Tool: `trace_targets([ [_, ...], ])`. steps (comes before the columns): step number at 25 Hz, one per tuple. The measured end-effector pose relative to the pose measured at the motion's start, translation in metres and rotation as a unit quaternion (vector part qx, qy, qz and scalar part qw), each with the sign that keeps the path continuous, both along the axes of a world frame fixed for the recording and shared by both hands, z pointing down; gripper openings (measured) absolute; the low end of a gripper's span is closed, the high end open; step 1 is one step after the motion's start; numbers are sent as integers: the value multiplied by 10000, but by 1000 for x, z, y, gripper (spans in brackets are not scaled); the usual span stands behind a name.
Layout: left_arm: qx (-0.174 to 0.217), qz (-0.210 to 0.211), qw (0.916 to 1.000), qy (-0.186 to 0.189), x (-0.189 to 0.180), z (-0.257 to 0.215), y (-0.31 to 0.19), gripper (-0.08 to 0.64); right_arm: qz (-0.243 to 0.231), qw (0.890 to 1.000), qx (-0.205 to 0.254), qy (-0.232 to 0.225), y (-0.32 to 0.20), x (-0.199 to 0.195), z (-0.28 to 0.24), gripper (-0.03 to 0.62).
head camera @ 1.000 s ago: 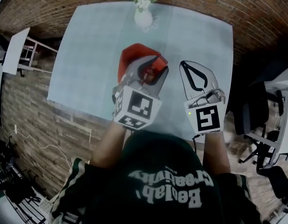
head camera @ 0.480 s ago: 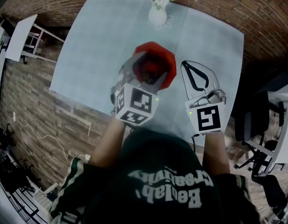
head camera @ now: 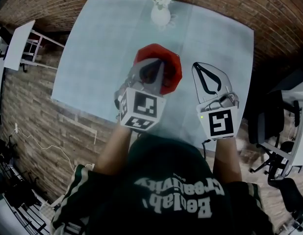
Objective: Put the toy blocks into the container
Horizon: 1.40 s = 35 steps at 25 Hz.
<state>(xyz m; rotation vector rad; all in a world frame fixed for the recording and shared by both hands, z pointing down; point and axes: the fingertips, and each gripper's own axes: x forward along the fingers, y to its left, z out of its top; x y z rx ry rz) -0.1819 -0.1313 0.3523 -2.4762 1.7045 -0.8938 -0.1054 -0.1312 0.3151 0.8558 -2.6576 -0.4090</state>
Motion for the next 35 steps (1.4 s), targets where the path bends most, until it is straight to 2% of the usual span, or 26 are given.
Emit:
trace_targets([
  [4,-62,290,9996,-10,24,4,-2,3,248,9997,-37,32,2,20,2,6],
  [9,-74,813,9966,59,79,5,-4,3,717,9974,-21,71,4,70,1,6],
  [18,-166,1740,9846,15,184,16,3,3,1601,9871,-45,75,20,168,3,6],
  [23,-267,2088,9775,108,223,25,13,5,1881,9820,-148,76,28,204,10,6],
  [26,-782,2264,9706,253,241,59,21,6,1946,9806,-179,138,31,215,14,6],
  [27,-1015,2310,9674,210,244,76,24,45,1953,9804,-201,170,33,218,16,6],
  [28,-1254,2366,9634,133,247,94,27,97,1957,9802,-219,188,34,219,18,6],
  [31,-1954,2520,9477,-127,258,151,37,183,1997,9793,-261,204,38,228,24,6],
  [35,-2585,2526,9311,-496,263,212,42,222,2057,9778,-306,247,40,240,29,6],
])
